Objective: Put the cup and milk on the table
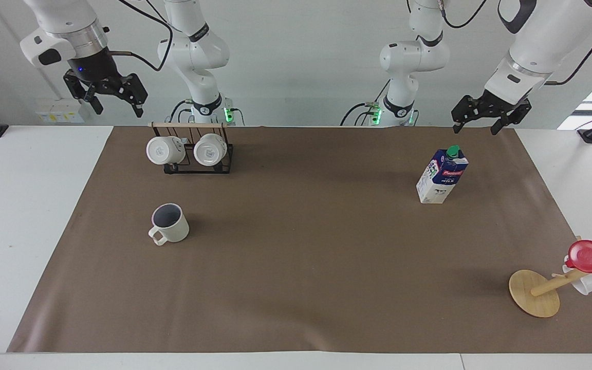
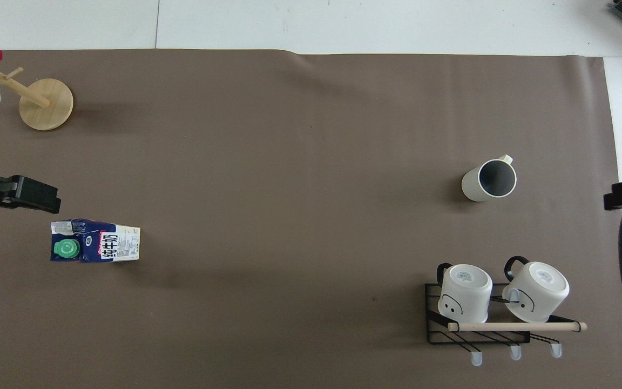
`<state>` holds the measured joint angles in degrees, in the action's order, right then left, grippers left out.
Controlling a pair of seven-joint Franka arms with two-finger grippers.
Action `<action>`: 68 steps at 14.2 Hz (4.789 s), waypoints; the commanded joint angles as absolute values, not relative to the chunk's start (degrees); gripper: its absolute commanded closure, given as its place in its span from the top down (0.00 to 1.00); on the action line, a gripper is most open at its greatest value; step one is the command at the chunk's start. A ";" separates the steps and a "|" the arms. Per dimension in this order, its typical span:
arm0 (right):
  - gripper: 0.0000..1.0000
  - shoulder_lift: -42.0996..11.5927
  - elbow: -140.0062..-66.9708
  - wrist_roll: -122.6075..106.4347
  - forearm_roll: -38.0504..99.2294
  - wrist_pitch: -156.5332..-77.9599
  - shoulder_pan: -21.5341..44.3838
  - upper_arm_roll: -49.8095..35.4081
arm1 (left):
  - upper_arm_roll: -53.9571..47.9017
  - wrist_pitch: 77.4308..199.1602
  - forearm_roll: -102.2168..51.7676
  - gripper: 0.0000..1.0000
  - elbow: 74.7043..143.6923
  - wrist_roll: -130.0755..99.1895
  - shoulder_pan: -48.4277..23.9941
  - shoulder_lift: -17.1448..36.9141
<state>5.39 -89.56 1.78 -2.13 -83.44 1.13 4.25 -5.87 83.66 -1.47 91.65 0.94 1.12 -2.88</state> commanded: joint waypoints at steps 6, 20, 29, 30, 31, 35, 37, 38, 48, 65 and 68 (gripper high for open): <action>1.00 5.98 -90.26 1.32 -1.67 -82.97 0.35 3.69 | -6.24 83.23 -1.76 1.00 90.62 0.62 2.20 -3.34; 1.00 5.98 -90.62 0.88 -1.67 -83.06 0.35 3.78 | -6.24 83.32 -1.76 1.00 90.62 0.62 2.11 -3.34; 1.00 5.98 -90.53 0.79 -1.76 -83.06 0.35 3.69 | -6.24 83.32 -1.76 1.00 90.62 0.62 2.11 -3.34; 1.00 5.98 -90.53 0.79 -1.76 -83.06 0.35 3.69 | -6.24 83.32 -1.76 1.00 90.62 0.62 2.11 -3.34; 1.00 5.98 -90.53 0.79 -1.67 -83.06 0.35 3.78 | -6.24 83.32 -1.76 1.00 90.62 0.62 2.11 -3.34; 1.00 5.98 -90.62 1.49 -1.67 -83.14 0.18 3.78 | -6.24 83.32 -1.76 1.00 90.62 0.62 2.20 -3.34; 1.00 5.89 -90.70 1.49 -1.67 -84.80 0.35 3.78 | -6.24 83.32 -1.76 1.00 90.62 0.62 2.11 -3.34; 1.00 5.89 -91.05 1.58 -1.67 -86.03 0.61 3.78 | -6.24 83.32 -1.76 1.00 90.62 0.62 2.11 -3.34; 1.00 3.09 -98.88 7.37 -1.76 -99.74 4.65 3.25 | -6.15 83.23 -1.76 1.00 90.62 0.79 2.20 -3.69; 1.00 -12.56 -110.04 6.95 -1.50 -125.50 6.77 2.90 | -6.24 83.76 -1.67 1.00 91.05 0.97 2.11 -4.04; 1.00 -14.50 -110.56 6.86 -1.49 -126.73 6.77 2.90 | -6.24 83.94 -1.67 1.00 91.14 0.53 2.11 -4.13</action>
<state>-14.10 -109.68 8.30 -2.07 -125.08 7.25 3.31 -5.68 83.69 -1.47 91.03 0.91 1.17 -3.37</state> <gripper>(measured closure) 0.000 0.000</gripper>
